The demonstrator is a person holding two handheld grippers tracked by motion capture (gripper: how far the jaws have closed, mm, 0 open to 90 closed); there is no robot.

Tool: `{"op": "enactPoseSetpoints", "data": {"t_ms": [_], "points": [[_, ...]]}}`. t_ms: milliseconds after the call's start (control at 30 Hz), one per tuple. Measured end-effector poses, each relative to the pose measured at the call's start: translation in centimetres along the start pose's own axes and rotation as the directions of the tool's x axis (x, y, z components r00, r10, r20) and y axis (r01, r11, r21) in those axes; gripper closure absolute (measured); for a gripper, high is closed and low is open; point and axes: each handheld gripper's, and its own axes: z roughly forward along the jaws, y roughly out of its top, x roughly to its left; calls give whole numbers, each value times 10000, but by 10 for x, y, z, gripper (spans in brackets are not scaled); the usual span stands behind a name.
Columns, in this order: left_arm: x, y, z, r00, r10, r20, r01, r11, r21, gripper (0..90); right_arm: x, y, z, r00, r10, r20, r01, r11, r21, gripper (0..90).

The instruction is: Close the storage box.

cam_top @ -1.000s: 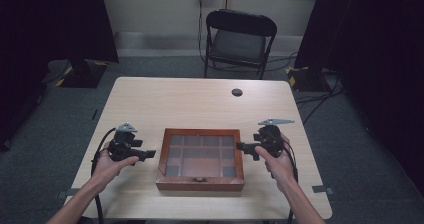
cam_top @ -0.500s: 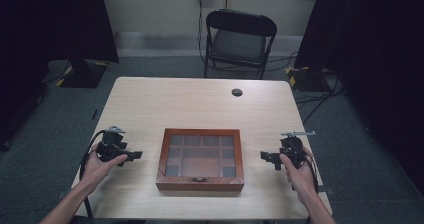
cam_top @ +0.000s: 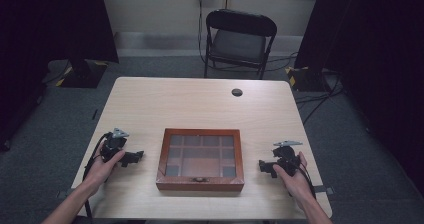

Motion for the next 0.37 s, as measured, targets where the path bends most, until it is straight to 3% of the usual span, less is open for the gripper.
{"op": "enactPoseSetpoints", "data": {"t_ms": [100,200,367], "points": [[1,-3,4,10000,-74,25,75,9992,-399,4,2,-5,3,9999,-90,-47,87,9973,-731,0],[0,-6,5,9999,-148,-44,144,9973,-718,0,3,-8,6,9998,-141,-111,125,9915,-1294,0],[0,-6,5,9999,-147,-45,143,9972,-731,0,4,-8,7,9999,-85,-76,74,9904,-1380,0]]}}
